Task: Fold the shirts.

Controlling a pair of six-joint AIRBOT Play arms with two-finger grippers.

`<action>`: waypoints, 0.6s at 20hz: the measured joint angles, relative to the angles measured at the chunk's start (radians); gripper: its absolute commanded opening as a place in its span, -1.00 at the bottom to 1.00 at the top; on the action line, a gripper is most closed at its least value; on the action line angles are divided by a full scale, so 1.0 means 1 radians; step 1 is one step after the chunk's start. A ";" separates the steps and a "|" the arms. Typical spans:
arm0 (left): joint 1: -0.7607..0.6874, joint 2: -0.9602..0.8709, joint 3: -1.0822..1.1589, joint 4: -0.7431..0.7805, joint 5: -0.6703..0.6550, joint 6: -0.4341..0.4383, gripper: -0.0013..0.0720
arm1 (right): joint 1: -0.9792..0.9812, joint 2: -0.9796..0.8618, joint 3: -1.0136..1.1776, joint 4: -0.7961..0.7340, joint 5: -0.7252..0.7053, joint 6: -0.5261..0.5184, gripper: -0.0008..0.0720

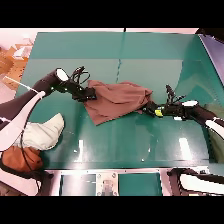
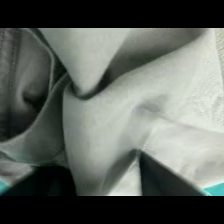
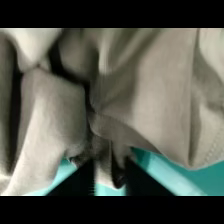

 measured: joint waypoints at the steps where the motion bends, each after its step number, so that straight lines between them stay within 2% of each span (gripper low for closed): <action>1: -0.001 0.000 0.000 -0.009 0.001 0.002 -0.90 | 0.006 0.000 0.000 0.002 -0.006 -0.005 -0.92; 7: -0.002 -0.001 0.049 -0.120 -0.022 0.050 -0.90 | 0.001 0.000 0.005 0.001 -0.021 -0.024 -0.95; 12: 0.029 0.000 0.381 -0.171 -0.141 0.050 -0.90 | -0.145 0.057 0.071 -0.047 0.089 -0.010 -0.95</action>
